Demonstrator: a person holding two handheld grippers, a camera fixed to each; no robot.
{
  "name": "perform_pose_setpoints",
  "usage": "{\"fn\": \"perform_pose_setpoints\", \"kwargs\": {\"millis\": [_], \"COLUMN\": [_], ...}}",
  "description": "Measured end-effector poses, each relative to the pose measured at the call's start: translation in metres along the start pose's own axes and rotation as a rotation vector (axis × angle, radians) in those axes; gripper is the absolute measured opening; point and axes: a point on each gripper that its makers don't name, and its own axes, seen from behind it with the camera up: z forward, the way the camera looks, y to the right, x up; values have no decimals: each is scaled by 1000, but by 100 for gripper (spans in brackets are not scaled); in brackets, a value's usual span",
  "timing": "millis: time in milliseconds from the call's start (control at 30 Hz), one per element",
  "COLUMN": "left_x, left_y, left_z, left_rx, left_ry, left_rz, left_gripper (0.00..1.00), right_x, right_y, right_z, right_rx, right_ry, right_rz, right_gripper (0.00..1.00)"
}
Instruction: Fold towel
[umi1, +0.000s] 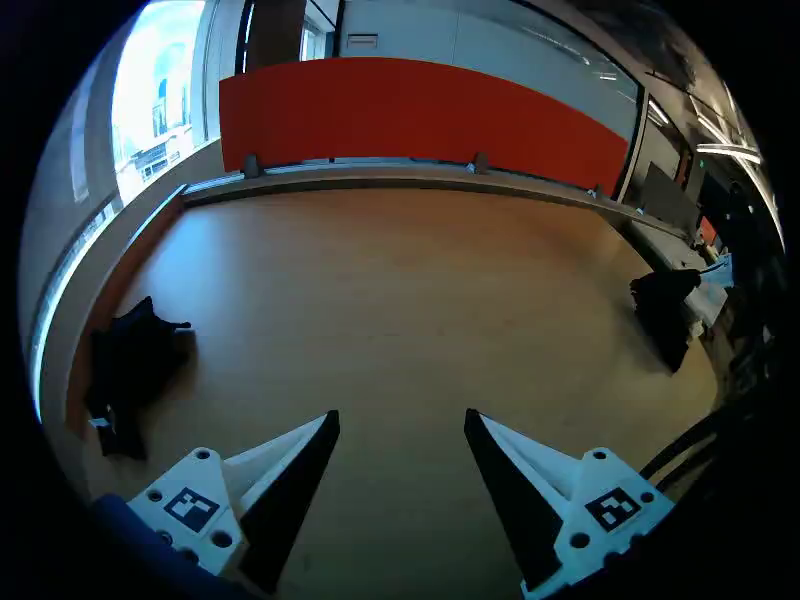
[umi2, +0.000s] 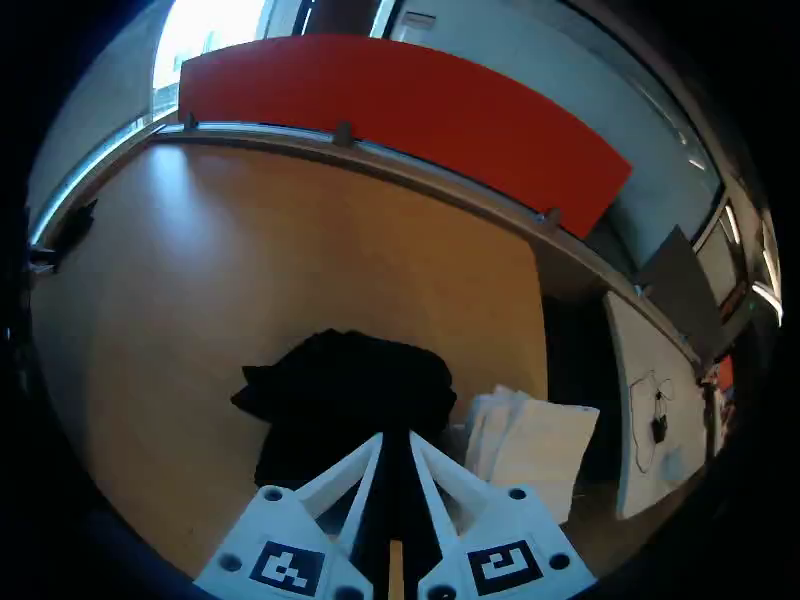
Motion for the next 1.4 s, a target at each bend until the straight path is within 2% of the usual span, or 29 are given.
{"fn": "perform_pose_setpoints", "kwargs": {"millis": [500, 1400], "left_x": [-4, -9], "left_y": [-1, -2], "left_z": [-2, -8], "left_rx": [6, 22], "left_ry": [-7, -5], "left_rz": [9, 17], "left_gripper": [93, 93], "right_x": [-56, -109], "right_y": [8, 8], "right_z": [13, 35], "right_rx": [-22, 5], "right_ry": [-105, -254], "right_rz": [80, 123], "right_gripper": [3, 3]}}
